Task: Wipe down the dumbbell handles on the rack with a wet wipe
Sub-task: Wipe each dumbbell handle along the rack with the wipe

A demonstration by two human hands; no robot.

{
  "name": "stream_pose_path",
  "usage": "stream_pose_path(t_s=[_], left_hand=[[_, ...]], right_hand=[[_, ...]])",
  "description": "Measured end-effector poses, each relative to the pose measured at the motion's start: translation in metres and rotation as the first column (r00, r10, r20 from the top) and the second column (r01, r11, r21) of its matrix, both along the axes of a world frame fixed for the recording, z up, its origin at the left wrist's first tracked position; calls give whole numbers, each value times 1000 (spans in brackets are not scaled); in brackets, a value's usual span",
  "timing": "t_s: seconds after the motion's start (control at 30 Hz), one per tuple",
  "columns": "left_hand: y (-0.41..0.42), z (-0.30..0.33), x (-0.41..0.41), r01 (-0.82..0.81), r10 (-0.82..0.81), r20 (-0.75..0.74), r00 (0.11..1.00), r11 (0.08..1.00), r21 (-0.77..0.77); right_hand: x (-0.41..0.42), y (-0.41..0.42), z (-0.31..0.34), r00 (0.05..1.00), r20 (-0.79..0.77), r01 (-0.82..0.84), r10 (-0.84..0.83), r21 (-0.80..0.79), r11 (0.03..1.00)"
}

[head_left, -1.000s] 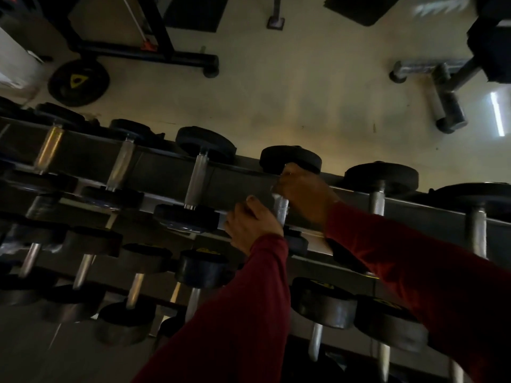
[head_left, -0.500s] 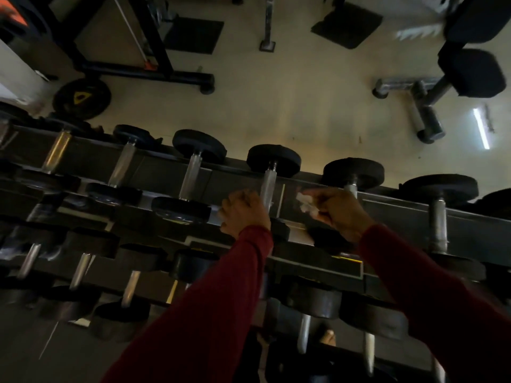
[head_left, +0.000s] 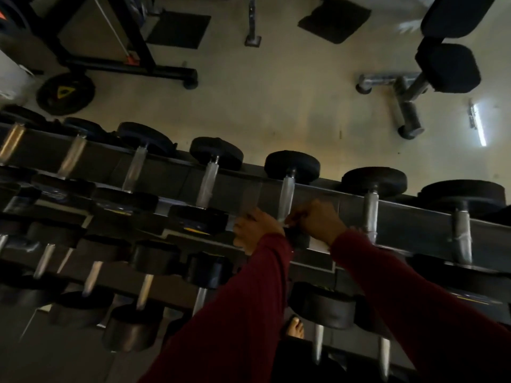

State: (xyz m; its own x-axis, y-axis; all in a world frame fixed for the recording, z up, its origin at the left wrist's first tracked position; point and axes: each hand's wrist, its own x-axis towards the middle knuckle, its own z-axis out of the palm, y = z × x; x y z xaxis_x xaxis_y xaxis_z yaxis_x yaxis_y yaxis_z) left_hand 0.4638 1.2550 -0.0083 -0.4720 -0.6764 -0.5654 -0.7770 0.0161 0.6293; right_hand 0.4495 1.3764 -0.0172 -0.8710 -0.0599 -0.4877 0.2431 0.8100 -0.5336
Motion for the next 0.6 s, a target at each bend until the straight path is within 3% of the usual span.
stream_pose_path(t_s=[0.13, 0.33, 0.47, 0.6], left_hand=[[5, -8, -10, -125, 124, -19, 992, 991, -51], [10, 0, -11, -186, 184, -35, 982, 978, -96], [9, -8, -11, -192, 186, -71, 980, 978, -79], [6, -20, -14, -216, 212, -84, 974, 975, -45]], right_hand=[[-9, -3, -20, 1000, 22, -17, 15, 112, 994], [-14, 1, -31, 999, 20, 41, -41, 25, 999], [-15, 11, -30, 988, 112, 119, -102, -154, 981], [-12, 5, -32, 992, 36, 125, -123, -87, 988]])
